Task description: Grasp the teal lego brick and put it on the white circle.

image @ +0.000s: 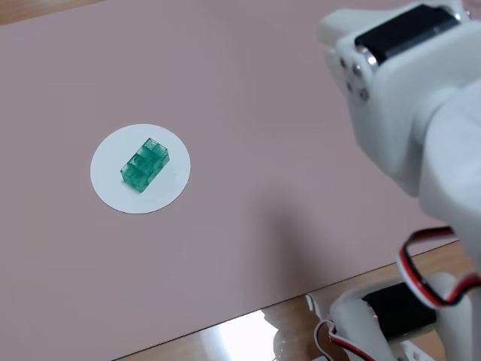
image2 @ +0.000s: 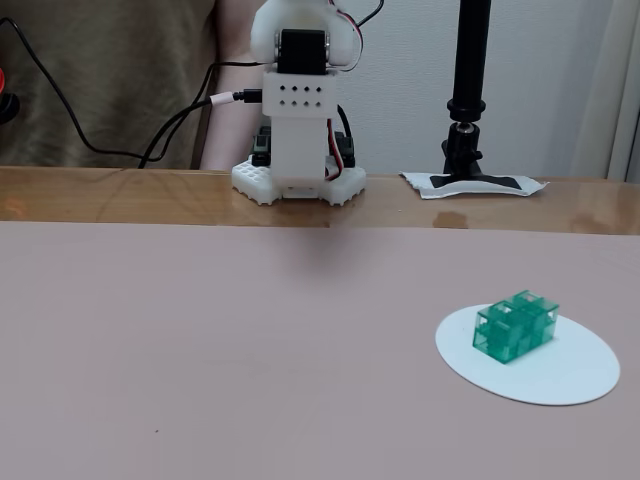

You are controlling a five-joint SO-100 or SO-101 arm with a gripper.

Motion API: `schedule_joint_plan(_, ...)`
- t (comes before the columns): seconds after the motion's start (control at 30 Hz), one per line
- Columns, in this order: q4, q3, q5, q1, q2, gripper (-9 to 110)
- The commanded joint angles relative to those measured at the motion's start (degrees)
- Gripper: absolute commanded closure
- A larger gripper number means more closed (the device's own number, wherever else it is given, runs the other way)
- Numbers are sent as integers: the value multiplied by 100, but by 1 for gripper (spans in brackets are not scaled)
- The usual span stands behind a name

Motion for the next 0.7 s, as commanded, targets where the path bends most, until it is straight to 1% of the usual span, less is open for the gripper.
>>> schedule_joint_plan(0.0,-202,703,-158,79,580,97)
schedule_joint_plan(0.17,-281,1854,-387,149,1336,97)
schedule_joint_plan(0.47,-510,2918,-404,70,1354,97)
schedule_joint_plan(0.67,-448,3911,-510,-9,2312,97)
